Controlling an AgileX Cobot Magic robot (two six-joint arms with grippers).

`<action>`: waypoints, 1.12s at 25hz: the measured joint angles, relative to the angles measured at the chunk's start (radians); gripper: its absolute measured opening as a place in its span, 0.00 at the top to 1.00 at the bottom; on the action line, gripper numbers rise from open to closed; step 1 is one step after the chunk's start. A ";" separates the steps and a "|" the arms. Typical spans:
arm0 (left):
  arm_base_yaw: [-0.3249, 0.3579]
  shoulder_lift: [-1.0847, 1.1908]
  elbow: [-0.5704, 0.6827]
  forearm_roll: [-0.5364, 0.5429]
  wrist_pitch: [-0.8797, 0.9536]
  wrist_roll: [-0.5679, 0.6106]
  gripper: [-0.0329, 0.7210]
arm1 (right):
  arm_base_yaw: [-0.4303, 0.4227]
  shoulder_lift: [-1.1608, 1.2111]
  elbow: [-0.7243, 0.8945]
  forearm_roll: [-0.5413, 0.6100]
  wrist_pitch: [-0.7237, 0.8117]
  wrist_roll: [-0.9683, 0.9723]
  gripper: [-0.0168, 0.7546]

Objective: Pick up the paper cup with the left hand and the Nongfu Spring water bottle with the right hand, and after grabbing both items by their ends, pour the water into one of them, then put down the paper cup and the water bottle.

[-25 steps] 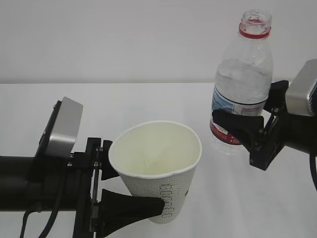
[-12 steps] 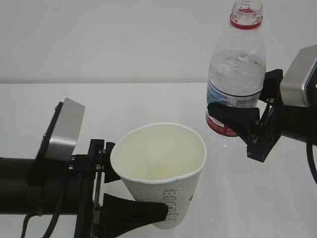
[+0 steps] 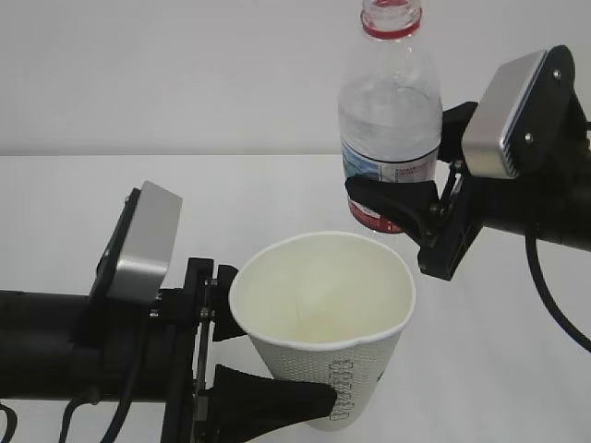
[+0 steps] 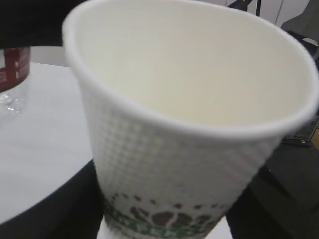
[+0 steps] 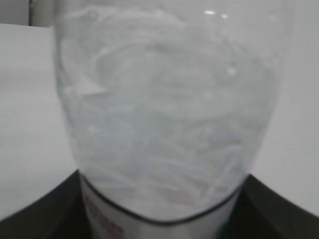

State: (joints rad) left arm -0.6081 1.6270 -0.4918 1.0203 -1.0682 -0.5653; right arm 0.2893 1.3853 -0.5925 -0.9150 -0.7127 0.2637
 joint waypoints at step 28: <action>0.002 0.000 0.000 -0.089 0.063 0.000 0.29 | 0.000 0.002 -0.023 0.007 0.036 -0.371 0.35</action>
State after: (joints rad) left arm -0.6062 1.6270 -0.4918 0.9309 -1.0053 -0.5653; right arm 0.2893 1.3876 -0.6159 -0.9079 -0.6767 -0.1072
